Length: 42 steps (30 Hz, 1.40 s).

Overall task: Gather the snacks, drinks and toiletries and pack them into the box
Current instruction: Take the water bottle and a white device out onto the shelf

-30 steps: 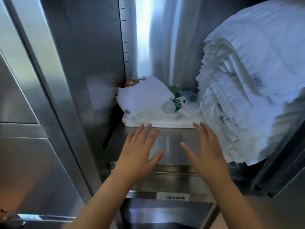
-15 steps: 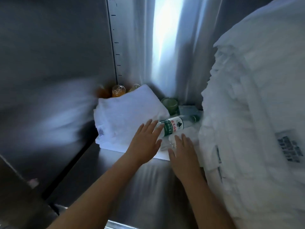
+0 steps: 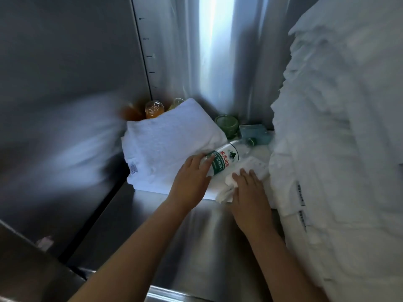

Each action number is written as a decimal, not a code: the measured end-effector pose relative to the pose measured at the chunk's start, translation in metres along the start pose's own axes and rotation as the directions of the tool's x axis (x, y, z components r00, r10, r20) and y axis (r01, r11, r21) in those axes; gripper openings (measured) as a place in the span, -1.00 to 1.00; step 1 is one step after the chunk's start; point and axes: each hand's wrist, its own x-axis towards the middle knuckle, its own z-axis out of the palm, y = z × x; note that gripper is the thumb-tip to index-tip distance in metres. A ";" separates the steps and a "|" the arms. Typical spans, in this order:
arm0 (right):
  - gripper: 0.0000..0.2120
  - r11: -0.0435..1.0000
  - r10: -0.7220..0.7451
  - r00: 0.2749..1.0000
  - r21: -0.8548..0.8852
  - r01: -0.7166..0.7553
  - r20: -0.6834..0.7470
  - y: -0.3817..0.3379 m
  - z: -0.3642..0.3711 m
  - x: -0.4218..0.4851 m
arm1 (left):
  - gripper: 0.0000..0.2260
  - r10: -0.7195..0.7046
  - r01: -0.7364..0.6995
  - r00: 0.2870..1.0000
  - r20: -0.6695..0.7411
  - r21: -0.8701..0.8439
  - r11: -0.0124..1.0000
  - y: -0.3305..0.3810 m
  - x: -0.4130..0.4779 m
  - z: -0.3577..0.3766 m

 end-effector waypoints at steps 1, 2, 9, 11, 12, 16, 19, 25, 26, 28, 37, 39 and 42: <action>-0.58 0.998 0.007 1.000 0.060 -0.006 -0.029 -0.002 -0.001 -0.005 | -0.50 0.001 -0.001 1.000 -0.005 0.008 1.000 -0.002 -0.007 -0.003; -0.63 0.994 0.017 0.997 0.111 -0.008 -0.075 -0.005 -0.001 -0.009 | -0.50 0.002 -0.002 1.000 -0.011 0.017 1.000 -0.004 -0.014 -0.006; -0.68 0.973 0.172 0.956 0.194 -0.127 -0.236 -0.019 0.002 -0.007 | -0.48 -0.024 0.026 0.999 -0.040 0.045 0.999 -0.009 -0.033 -0.023; -0.44 0.959 0.251 0.951 0.177 -0.220 -0.178 -0.017 0.003 0.003 | -0.48 -0.044 0.046 0.998 -0.045 0.032 0.998 -0.006 -0.029 -0.022; -0.32 0.953 0.278 0.952 0.164 -0.256 -0.128 -0.016 0.004 0.008 | -0.48 -0.054 0.055 0.997 -0.049 0.023 0.998 -0.004 -0.024 -0.021; -0.16 0.945 0.325 0.946 0.023 -0.325 0.013 -0.013 0.010 0.024 | -0.47 -0.078 0.078 0.997 -0.027 -0.003 0.997 0.001 -0.002 -0.013; -0.17 0.956 0.288 0.957 -0.046 -0.289 -0.017 -0.010 0.018 0.021 | -0.38 -0.137 0.135 0.986 0.092 0.034 0.990 0.005 0.006 -0.003; -0.15 0.969 0.207 0.975 -0.122 -0.216 -0.082 -0.006 0.025 0.010 | -0.28 -0.184 0.175 0.980 0.079 0.109 0.979 0.005 -0.005 0.008; -0.15 0.970 0.197 0.977 -0.128 -0.207 -0.086 -0.007 0.024 0.008 | -0.27 -0.194 0.185 0.978 0.077 0.107 0.977 0.006 -0.009 0.008; -0.14 0.972 0.182 0.981 -0.140 -0.191 -0.072 -0.010 0.023 0.003 | -0.27 -0.221 0.215 0.972 0.079 0.077 0.973 0.005 -0.018 0.005; -0.24 0.994 0.106 0.994 -0.018 -0.106 0.008 -0.052 0.016 -0.058 | -0.34 -0.305 0.315 0.948 0.093 -0.114 0.942 -0.023 -0.112 -0.048; -0.25 0.993 0.083 0.996 0.080 -0.084 0.013 -0.073 0.015 -0.083 | -0.35 -0.314 0.316 0.949 0.036 -0.157 0.936 -0.029 -0.143 -0.070; -0.23 0.982 0.041 0.997 0.188 -0.028 -0.065 -0.115 0.011 -0.129 | -0.35 -0.301 0.284 0.953 -0.047 -0.217 0.934 -0.038 -0.195 -0.108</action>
